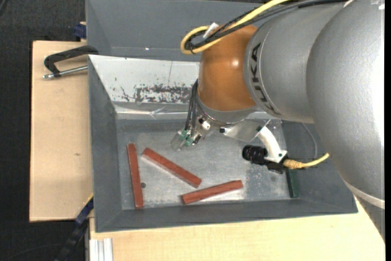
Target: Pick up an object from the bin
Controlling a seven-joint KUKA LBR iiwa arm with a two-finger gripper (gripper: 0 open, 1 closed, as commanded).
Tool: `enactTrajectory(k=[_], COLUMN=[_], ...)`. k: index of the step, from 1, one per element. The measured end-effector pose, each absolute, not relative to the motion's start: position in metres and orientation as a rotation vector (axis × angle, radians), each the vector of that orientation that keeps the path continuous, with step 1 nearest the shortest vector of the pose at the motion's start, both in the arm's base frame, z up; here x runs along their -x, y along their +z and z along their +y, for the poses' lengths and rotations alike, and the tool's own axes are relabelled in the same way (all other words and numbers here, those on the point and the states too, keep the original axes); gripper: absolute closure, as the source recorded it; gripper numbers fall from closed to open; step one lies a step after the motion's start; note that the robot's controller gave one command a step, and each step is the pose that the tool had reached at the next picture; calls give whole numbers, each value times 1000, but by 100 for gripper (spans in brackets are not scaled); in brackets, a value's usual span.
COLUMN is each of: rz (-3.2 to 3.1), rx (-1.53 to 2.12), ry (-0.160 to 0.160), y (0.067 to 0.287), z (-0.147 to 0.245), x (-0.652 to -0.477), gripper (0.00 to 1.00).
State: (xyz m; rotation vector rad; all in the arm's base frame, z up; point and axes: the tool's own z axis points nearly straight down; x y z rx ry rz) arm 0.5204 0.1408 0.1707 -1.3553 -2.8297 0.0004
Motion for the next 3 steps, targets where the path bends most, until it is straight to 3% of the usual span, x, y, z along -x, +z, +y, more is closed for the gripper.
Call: enactTrajectory(k=[1, 2, 3], rz=[-2830, -2647, -2848], rx=[1361, 1682, 1341], ry=[0, 5, -9], y=[172, 79, 161], z=[139, 133, 150], x=[-521, -547, -555], gripper=[0, 0, 0])
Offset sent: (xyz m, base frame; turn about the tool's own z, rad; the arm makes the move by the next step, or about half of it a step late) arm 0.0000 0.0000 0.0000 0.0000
